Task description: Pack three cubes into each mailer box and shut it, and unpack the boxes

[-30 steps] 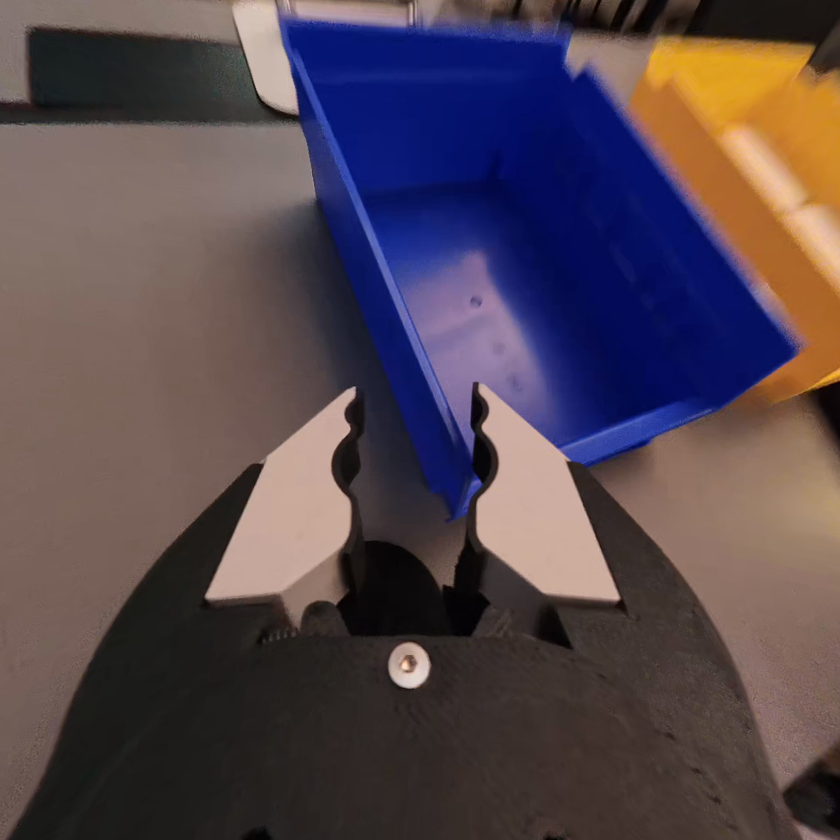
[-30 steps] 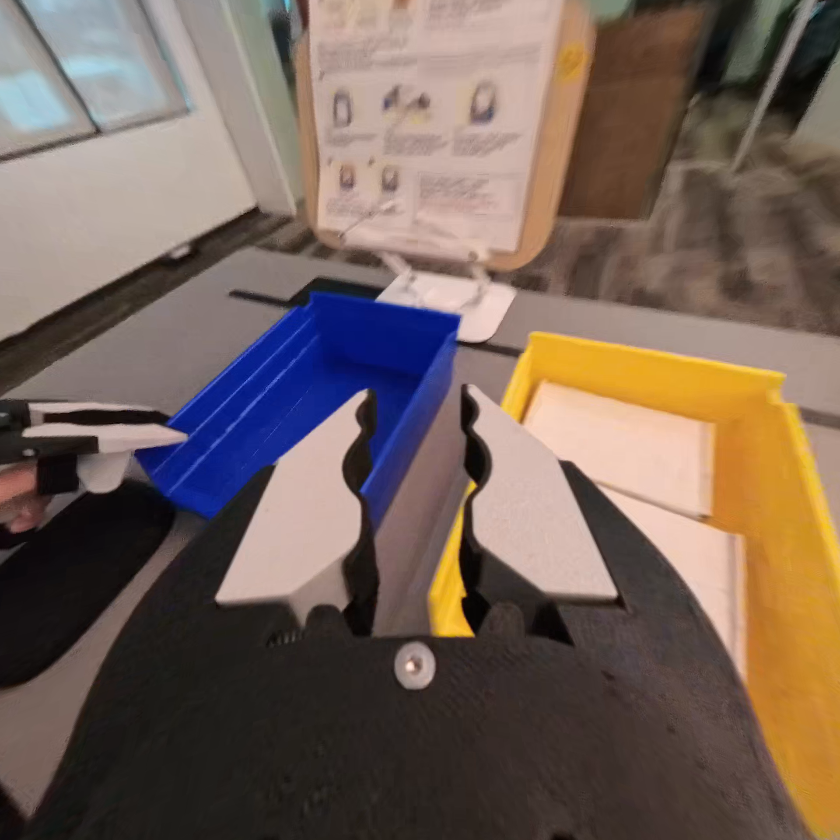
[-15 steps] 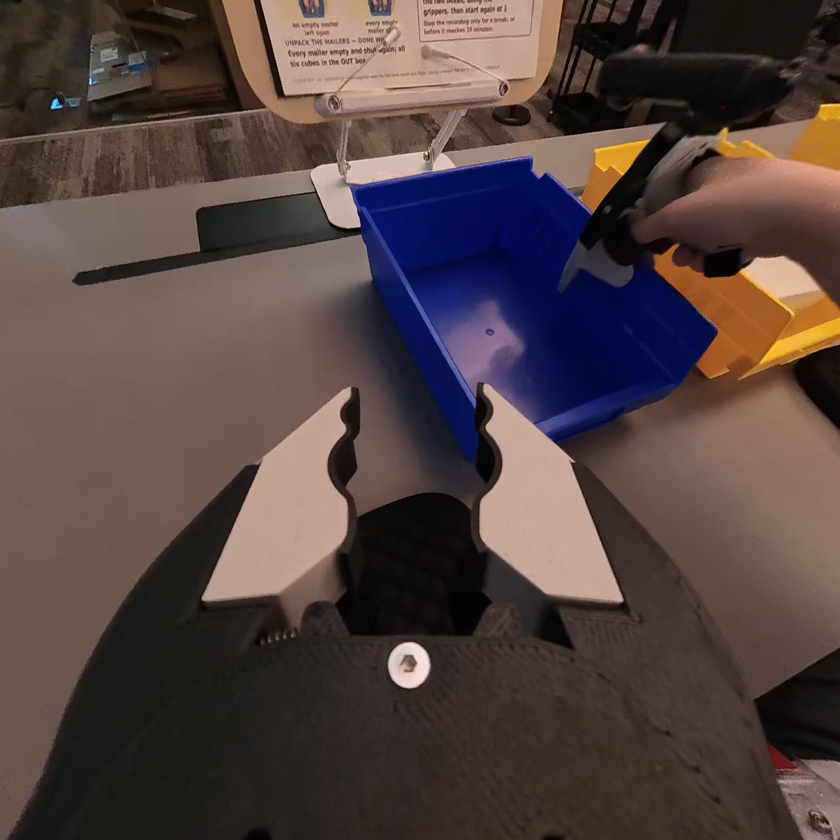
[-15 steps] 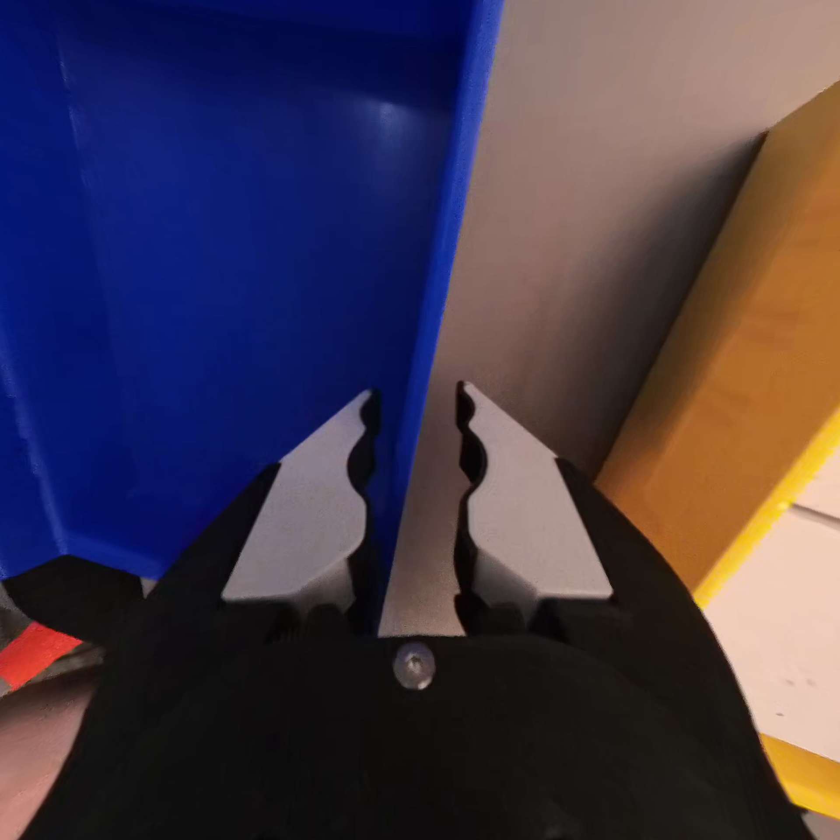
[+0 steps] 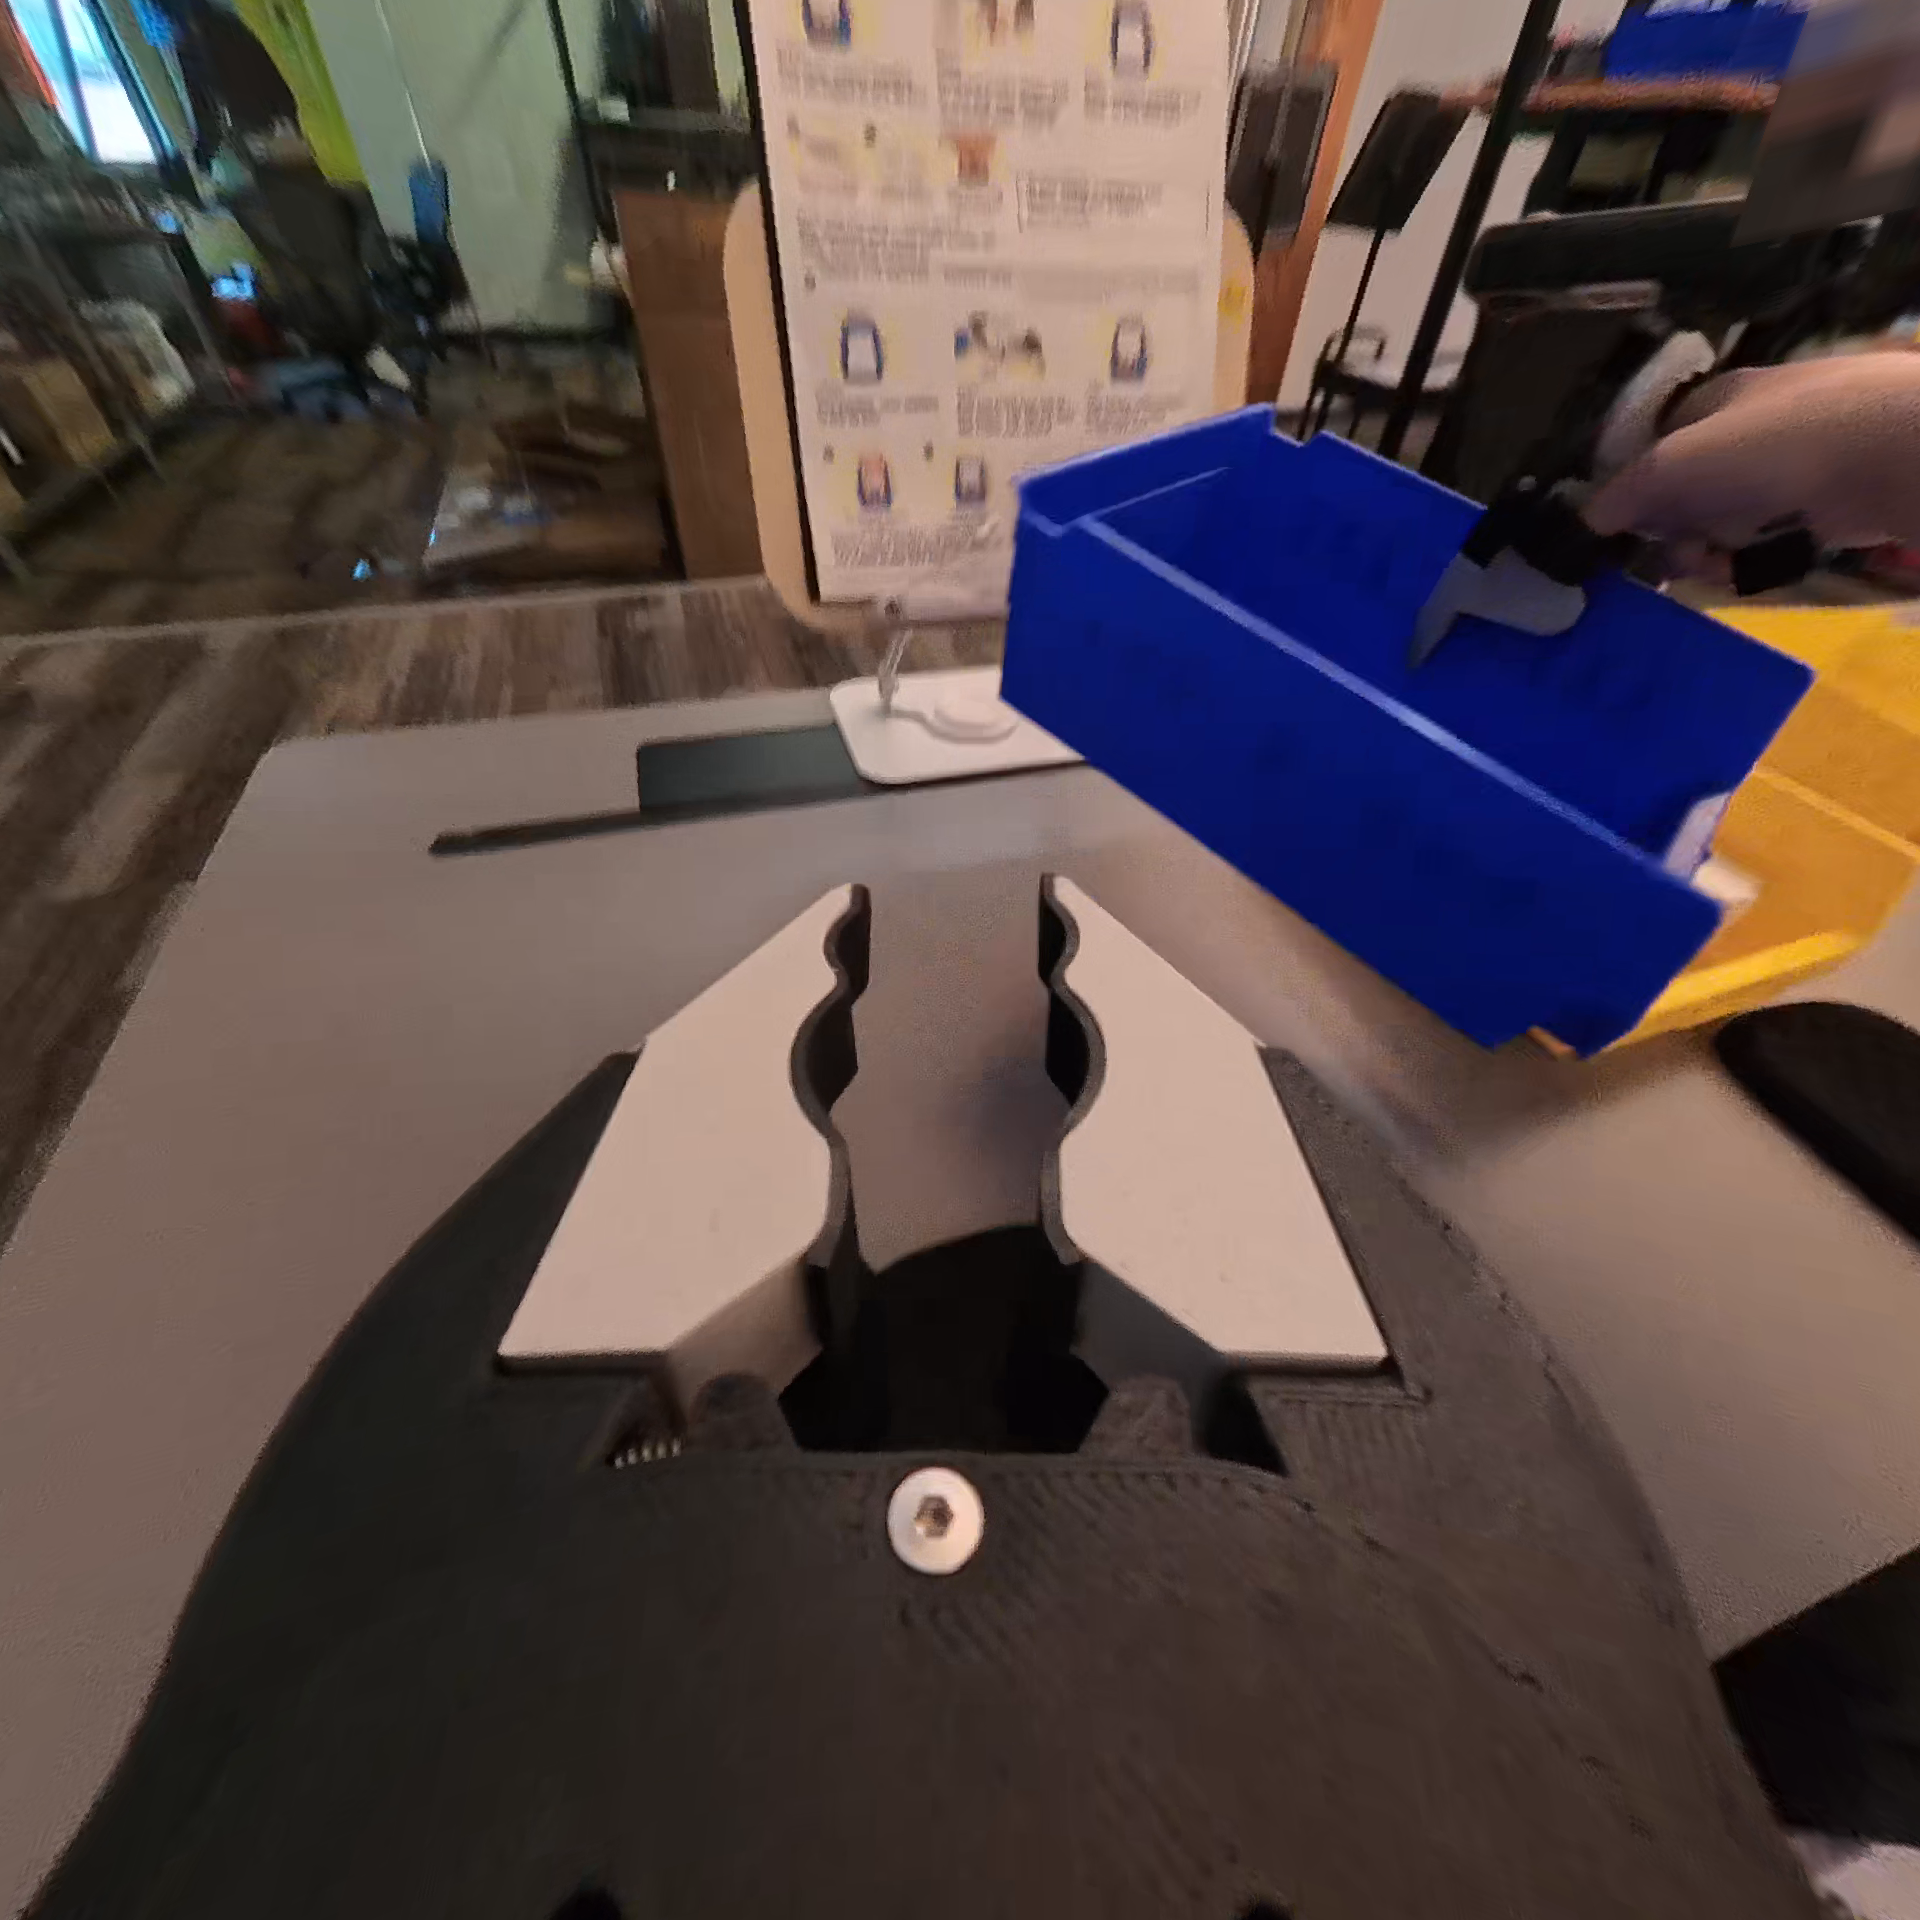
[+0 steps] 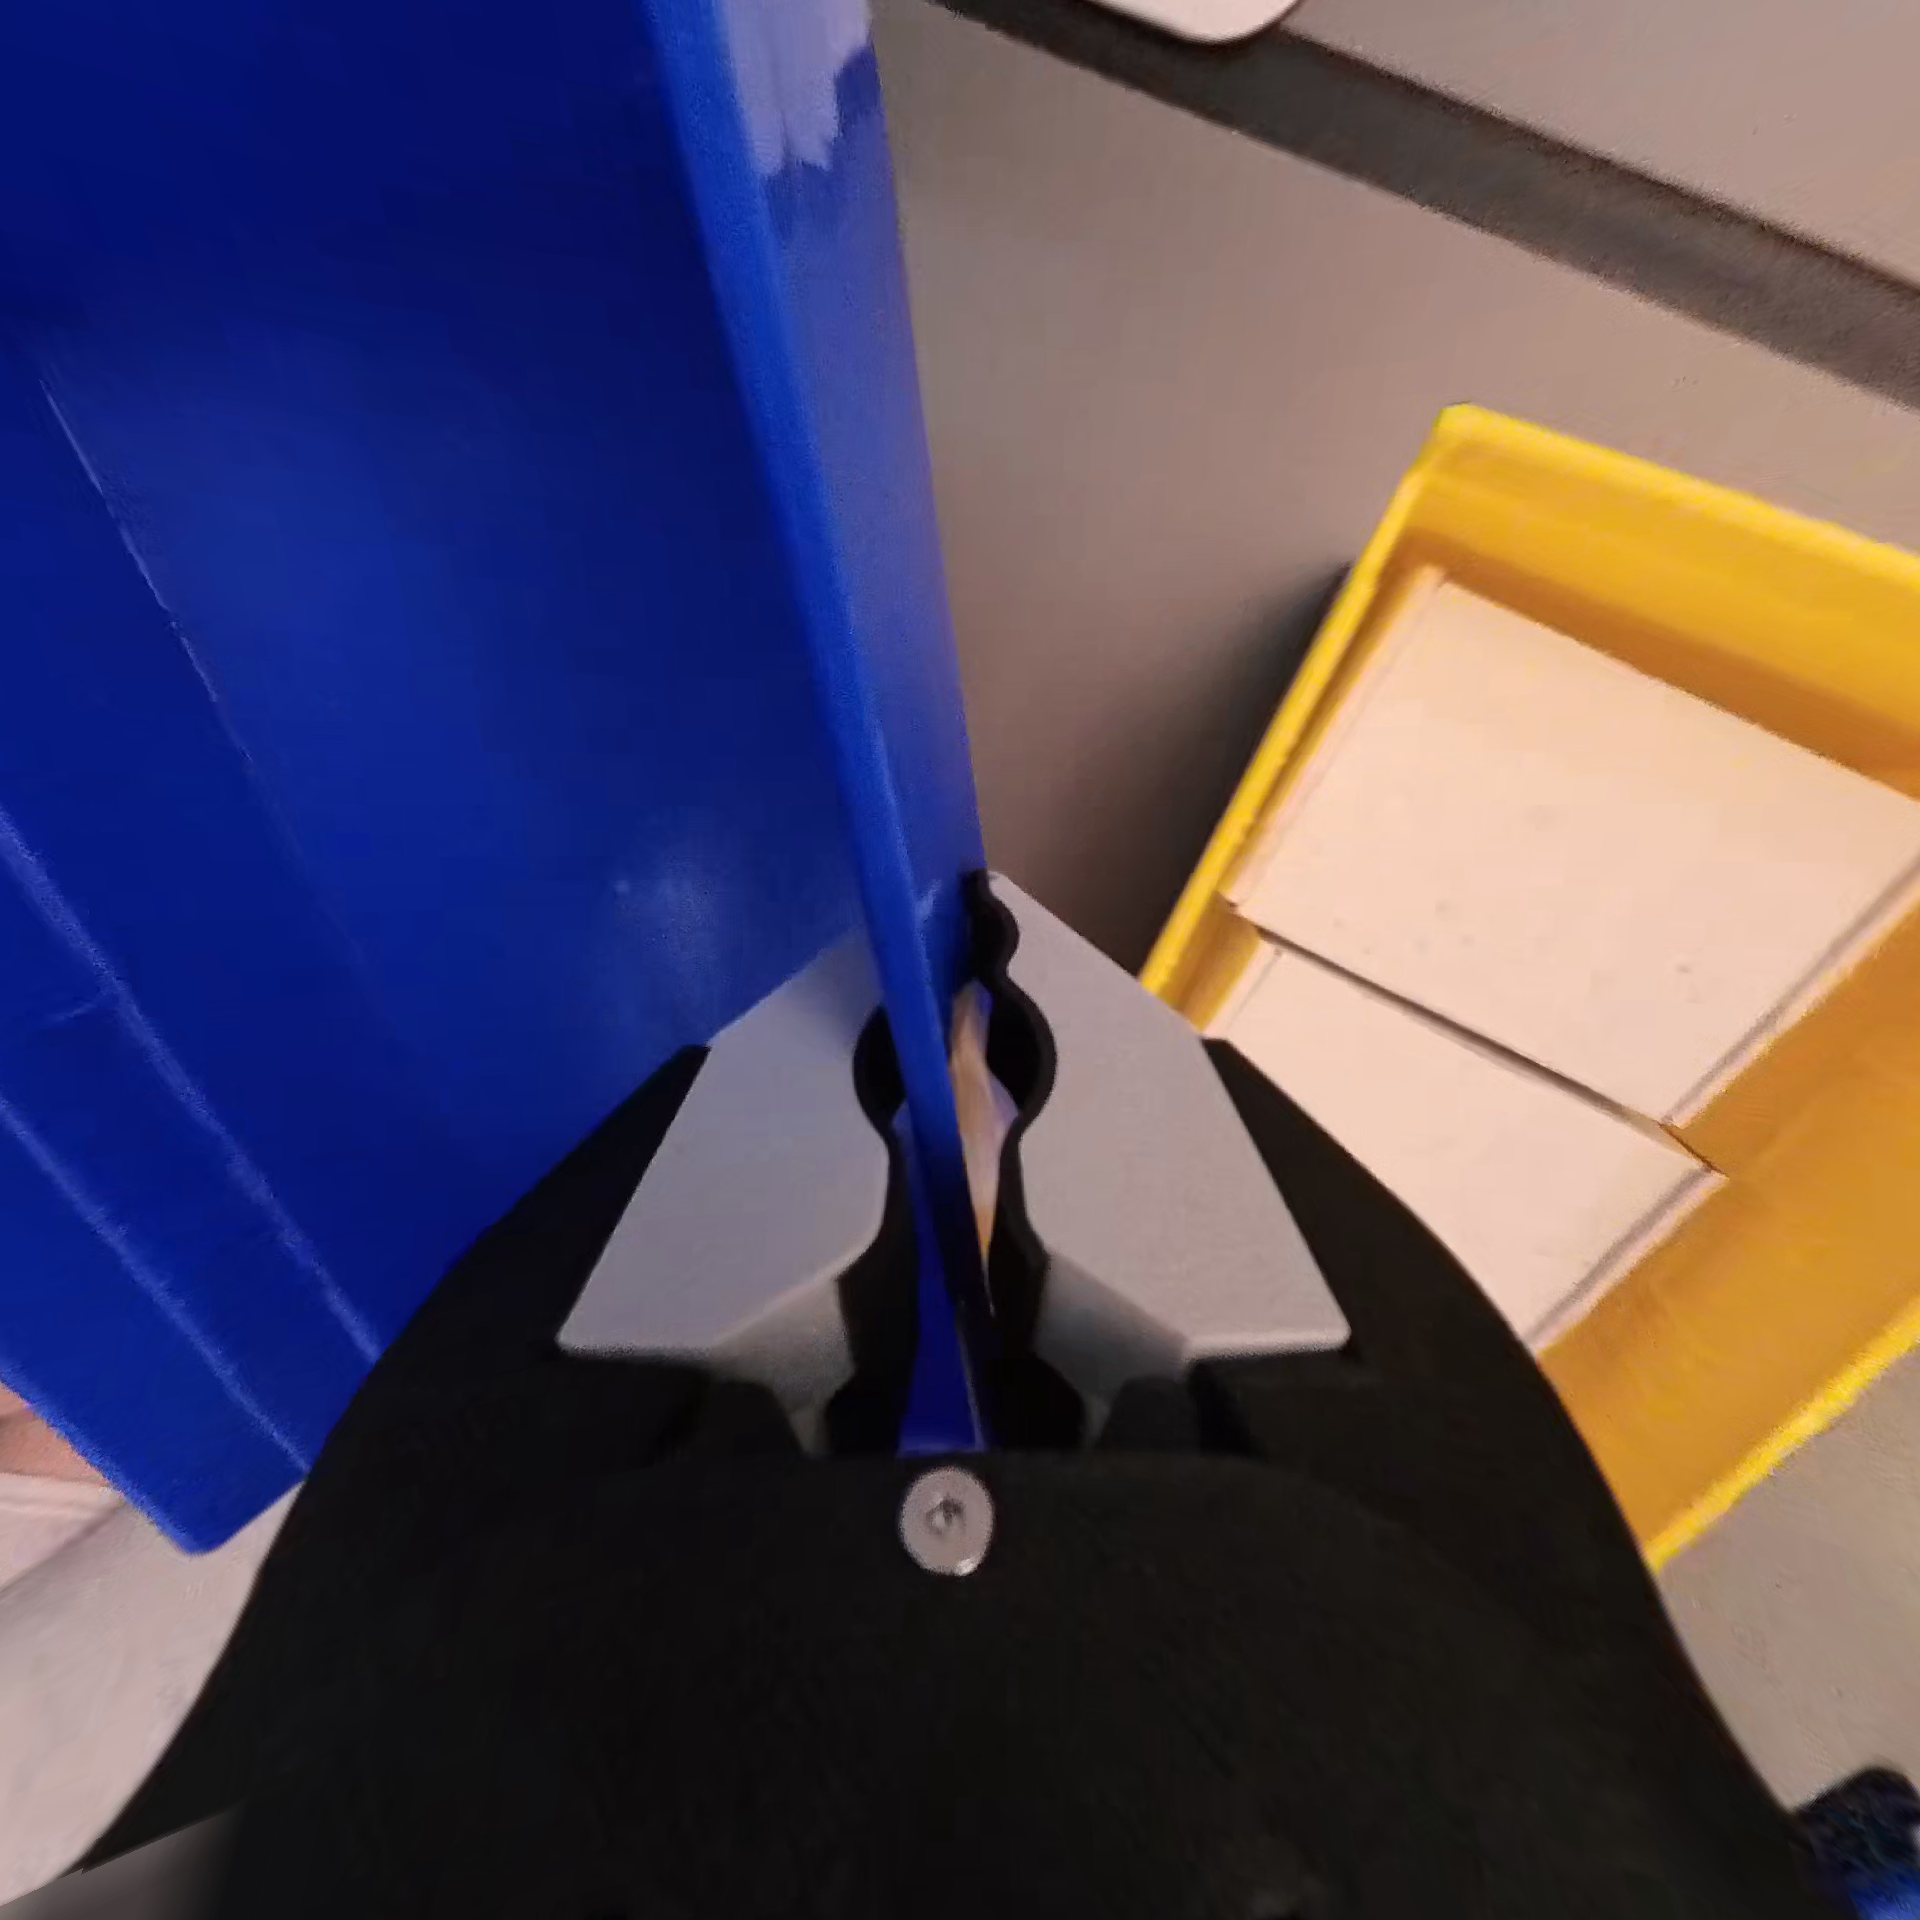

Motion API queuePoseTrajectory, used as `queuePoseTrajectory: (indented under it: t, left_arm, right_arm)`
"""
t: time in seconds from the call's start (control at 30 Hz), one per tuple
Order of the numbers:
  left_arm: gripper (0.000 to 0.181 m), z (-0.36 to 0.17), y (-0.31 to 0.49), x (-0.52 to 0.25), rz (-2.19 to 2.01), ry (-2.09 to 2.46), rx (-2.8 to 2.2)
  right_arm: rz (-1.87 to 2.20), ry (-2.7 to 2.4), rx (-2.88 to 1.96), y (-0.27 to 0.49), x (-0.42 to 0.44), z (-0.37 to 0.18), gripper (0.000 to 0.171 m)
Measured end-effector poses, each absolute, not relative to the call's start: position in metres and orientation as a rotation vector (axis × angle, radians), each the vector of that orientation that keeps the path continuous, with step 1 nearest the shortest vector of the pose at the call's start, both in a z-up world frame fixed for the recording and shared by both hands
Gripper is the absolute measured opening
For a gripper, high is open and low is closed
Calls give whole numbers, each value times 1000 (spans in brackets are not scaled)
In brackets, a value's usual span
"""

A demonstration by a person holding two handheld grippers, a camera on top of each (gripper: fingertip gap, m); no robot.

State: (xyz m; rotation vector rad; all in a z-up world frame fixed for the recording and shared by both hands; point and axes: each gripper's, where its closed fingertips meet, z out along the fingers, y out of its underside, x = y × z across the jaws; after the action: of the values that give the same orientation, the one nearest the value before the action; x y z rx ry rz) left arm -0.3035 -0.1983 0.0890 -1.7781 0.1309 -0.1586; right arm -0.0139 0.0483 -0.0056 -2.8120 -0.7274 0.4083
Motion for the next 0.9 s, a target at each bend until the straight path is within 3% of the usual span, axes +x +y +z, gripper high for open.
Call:
queuePoseTrajectory:
  t: [0.03, 0.1, 0.23, 0.4, 0.53, 0.6, 0.73, 0.9]
  left_arm:
    - [31, 95, -196, -297, -188, 148, -1741]
    - [38, 94, -185, -259, -364, 255, -1719]
    - [70, 56, -134, -153, -732, 432, -1902]
    - [89, 8, -43, -39, -809, 475, -2087]
    - [94, -41, -3, 28, -780, 550, -2309]
    - [86, -60, 1, 51, -789, 604, -2396]
    - [51, -86, 4, 62, -643, 762, -2485]
    - [27, -105, -6, 65, -646, 913, -2618]
  right_arm:
    - [391, -730, -2789, 50, 4, 15, 4]
    - [340, -668, -2778, 52, 54, 52, 4]
    - [180, -399, -2822, 48, 187, 86, 4]
    - [11, 22, -2856, 22, 346, 79, 6]
    - [-89, 246, -2858, -5, 430, 55, 6]
    - [-111, 310, -2862, -16, 458, 41, 6]
    - [-104, 374, -2872, -30, 491, 14, 7]
    - [-25, 402, -2902, -26, 492, -17, 9]
